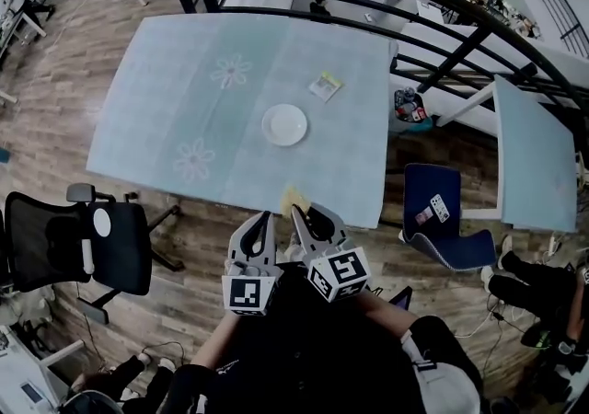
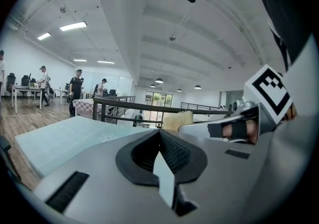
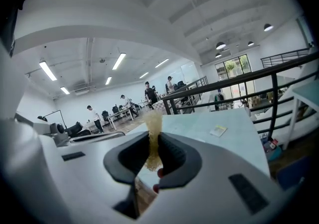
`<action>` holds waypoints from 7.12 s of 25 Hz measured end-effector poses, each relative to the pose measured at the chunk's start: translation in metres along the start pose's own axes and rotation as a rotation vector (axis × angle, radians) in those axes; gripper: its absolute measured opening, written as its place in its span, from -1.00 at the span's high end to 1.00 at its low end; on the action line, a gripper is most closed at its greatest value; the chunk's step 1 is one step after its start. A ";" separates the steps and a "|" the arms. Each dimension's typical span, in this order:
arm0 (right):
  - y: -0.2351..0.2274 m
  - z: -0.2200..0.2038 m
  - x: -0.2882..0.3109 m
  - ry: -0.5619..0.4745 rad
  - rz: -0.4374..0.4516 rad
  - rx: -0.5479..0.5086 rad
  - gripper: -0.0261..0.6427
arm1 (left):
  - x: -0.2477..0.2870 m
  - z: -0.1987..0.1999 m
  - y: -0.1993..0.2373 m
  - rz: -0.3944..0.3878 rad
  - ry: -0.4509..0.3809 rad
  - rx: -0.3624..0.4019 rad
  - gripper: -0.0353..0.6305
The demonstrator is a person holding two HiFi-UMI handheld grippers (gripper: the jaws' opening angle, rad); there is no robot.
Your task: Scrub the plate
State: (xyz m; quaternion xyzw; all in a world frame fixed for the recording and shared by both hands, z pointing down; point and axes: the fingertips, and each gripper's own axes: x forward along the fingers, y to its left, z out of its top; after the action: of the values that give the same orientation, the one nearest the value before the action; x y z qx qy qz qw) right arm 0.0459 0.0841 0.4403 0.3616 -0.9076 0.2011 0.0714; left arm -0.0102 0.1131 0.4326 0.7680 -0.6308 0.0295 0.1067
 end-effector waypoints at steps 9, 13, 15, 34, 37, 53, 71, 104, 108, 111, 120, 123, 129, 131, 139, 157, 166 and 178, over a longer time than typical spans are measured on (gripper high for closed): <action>-0.011 0.000 0.014 0.019 -0.097 0.030 0.76 | 0.022 0.004 0.018 -0.060 0.019 -0.022 0.86; -0.021 0.001 0.028 0.023 -0.171 0.047 0.77 | 0.042 0.006 0.025 -0.132 0.027 -0.023 0.86; -0.025 0.004 0.032 0.016 -0.217 0.056 0.77 | 0.053 0.011 0.030 -0.178 0.029 -0.024 0.86; -0.041 0.028 0.082 -0.071 -0.524 0.180 0.77 | 0.136 0.048 0.076 -0.493 0.036 0.021 0.86; -0.037 0.025 0.092 -0.061 -0.525 0.190 0.77 | 0.140 0.050 0.087 -0.507 0.019 0.037 0.86; -0.079 0.057 0.144 -0.041 -0.487 0.187 0.77 | 0.174 0.056 0.114 -0.454 0.025 0.027 0.86; -0.168 0.027 0.208 0.089 -0.439 0.317 0.77 | 0.236 0.044 0.121 -0.342 0.080 0.041 0.86; -0.230 -0.082 0.322 0.401 -0.373 0.424 0.77 | 0.276 0.017 0.133 -0.299 0.130 0.063 0.86; -0.231 -0.093 0.328 0.431 -0.367 0.434 0.77 | 0.276 0.015 0.136 -0.292 0.131 0.056 0.86; -0.231 -0.101 0.331 0.449 -0.370 0.443 0.77 | 0.275 0.013 0.136 -0.291 0.129 0.059 0.86; -0.231 -0.116 0.328 0.487 -0.379 0.447 0.77 | 0.269 0.011 0.131 -0.294 0.134 0.056 0.86; -0.233 -0.118 0.327 0.490 -0.386 0.448 0.77 | 0.270 0.011 0.127 -0.300 0.134 0.060 0.86; -0.246 -0.129 0.318 0.505 -0.413 0.448 0.77 | 0.269 0.009 0.125 -0.292 0.132 0.055 0.86; -0.250 -0.133 0.313 0.507 -0.424 0.457 0.77 | 0.268 0.008 0.124 -0.295 0.137 0.056 0.86; -0.257 -0.137 0.298 0.508 -0.459 0.478 0.77 | 0.265 0.008 0.117 -0.326 0.135 0.067 0.86; -0.263 -0.124 0.276 0.472 -0.490 0.461 0.77 | 0.260 0.012 0.115 -0.360 0.115 0.077 0.86; -0.231 -0.126 0.305 0.493 -0.392 0.452 0.77 | 0.251 0.010 0.127 -0.318 0.117 0.073 0.86; -0.216 -0.141 0.327 0.547 -0.361 0.432 0.77 | 0.236 0.002 0.140 -0.274 0.133 0.076 0.86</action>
State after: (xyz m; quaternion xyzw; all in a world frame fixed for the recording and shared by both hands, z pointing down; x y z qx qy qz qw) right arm -0.0468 -0.2041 0.7261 0.4551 -0.7137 0.4606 0.2673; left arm -0.0988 -0.1403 0.4907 0.8469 -0.5098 0.0893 0.1220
